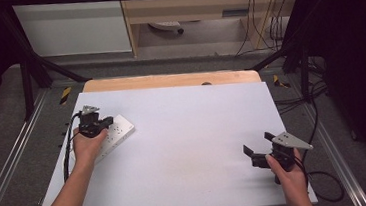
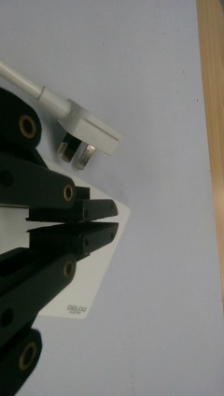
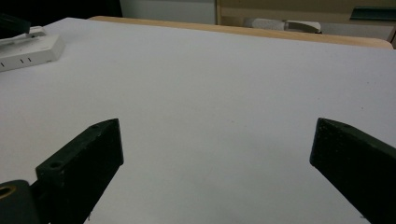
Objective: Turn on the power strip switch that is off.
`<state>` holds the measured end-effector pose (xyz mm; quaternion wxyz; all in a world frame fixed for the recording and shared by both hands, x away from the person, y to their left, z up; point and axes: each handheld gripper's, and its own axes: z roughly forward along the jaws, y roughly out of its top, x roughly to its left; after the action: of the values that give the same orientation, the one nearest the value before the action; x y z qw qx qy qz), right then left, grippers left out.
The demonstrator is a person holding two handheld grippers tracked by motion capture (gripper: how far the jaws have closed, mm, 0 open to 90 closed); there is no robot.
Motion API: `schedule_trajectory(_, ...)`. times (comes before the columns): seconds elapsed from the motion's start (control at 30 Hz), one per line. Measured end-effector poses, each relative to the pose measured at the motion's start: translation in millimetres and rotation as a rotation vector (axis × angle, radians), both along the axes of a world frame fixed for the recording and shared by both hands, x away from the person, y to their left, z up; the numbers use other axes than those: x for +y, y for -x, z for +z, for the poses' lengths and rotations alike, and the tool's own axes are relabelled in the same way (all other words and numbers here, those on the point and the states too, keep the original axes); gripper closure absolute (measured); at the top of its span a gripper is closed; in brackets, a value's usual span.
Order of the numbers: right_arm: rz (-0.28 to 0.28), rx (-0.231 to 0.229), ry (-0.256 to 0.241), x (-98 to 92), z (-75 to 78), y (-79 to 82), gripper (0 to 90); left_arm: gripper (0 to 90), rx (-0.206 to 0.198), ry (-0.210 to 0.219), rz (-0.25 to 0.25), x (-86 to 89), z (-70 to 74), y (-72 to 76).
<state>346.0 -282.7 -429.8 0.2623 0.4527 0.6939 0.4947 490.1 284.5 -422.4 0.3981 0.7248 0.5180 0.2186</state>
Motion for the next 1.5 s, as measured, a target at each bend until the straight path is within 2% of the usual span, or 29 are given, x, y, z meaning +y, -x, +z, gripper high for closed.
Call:
schedule_trajectory(0.3,0.0,0.001,-0.001,0.3,0.1,0.2,3.1,79.2,-0.02,0.01,0.001,-2.3,2.9,1.3)
schedule_trajectory(0.53,0.0,0.001,-0.001,0.2,0.2,0.0,3.1,67.3,-0.037,0.009,0.009,-3.9,4.6,1.5)
schedule_trajectory(0.83,0.001,0.001,-0.001,0.4,0.3,0.0,3.1,56.1,-0.06,0.018,-0.001,-7.0,6.1,2.3)
schedule_trajectory(1.13,0.001,0.001,-0.001,0.4,0.2,0.1,3.0,45.1,-0.056,0.025,-0.003,-9.1,6.4,2.4)
schedule_trajectory(1.33,0.002,0.001,-0.001,0.4,0.2,0.0,3.0,33.5,-0.059,0.046,0.002,-11.5,7.8,3.0)
schedule_trajectory(1.5,0.003,0.0,0.0,0.6,0.3,0.1,3.0,24.2,-0.043,0.054,0.021,-12.6,8.1,3.1)
